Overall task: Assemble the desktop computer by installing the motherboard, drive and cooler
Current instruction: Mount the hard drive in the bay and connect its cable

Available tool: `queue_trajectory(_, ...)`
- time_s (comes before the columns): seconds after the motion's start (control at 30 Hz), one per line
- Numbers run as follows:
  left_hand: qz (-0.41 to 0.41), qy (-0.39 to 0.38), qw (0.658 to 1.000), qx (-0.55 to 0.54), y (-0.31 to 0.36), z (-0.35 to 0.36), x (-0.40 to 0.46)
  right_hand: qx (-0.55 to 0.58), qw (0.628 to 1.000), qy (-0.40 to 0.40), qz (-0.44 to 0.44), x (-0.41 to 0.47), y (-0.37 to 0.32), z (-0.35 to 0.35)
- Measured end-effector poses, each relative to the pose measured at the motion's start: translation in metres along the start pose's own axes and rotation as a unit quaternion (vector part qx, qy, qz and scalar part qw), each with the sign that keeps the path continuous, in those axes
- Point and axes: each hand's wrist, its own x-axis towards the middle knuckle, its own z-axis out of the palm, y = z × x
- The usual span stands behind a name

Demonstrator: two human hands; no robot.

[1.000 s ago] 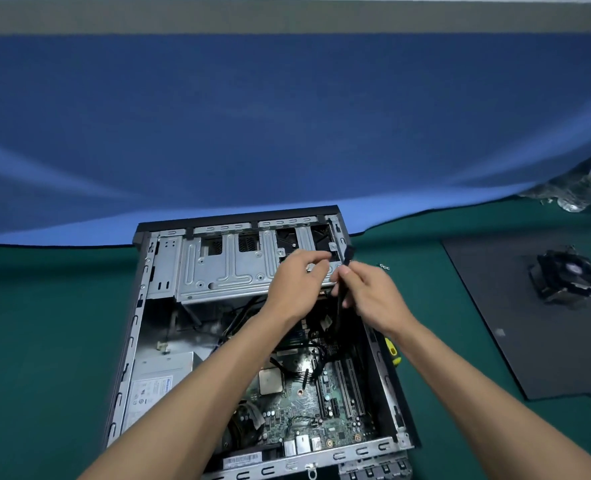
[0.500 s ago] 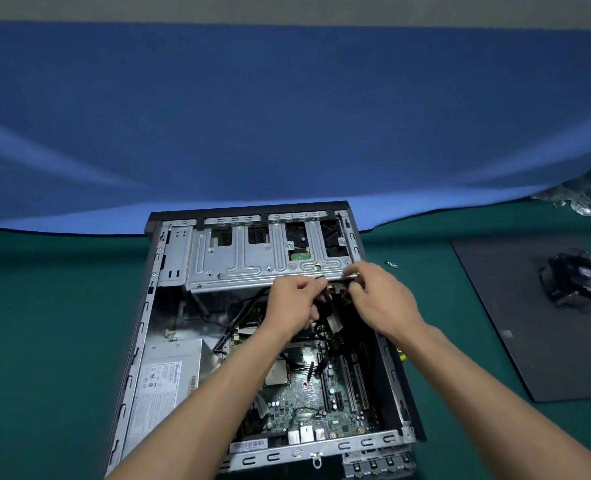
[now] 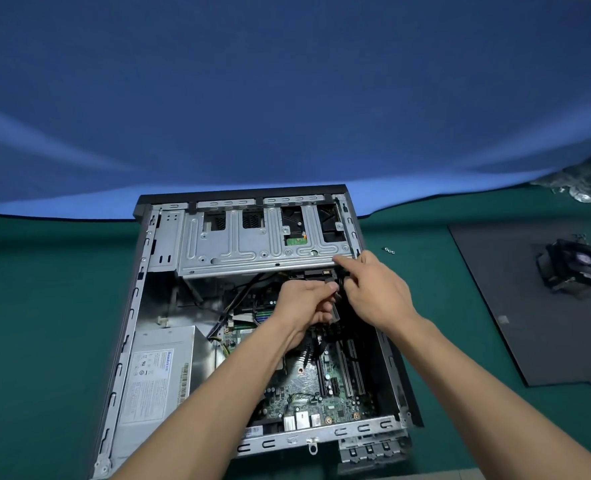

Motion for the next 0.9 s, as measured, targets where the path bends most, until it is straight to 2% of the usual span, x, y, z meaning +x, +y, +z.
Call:
queue_trajectory(0.17, -0.018, 0.011, 0.998, -0.065, -0.003, 0.001, -0.001, 0.004, 1.0, 0.006, 0.001, 0.002, 0.001, 0.002)
queue_trajectory(0.5, -0.013, 0.065, 0.996, -0.061, -0.004, 0.007, 0.008, 0.006, 1.0, 0.016, 0.007, 0.003, 0.002, 0.004)
queue_trajectory(0.9, -0.014, 0.089, 0.994, -0.053, -0.003, 0.01, 0.011, -0.041, 0.997, 0.065, -0.002, -0.005, -0.001, 0.01)
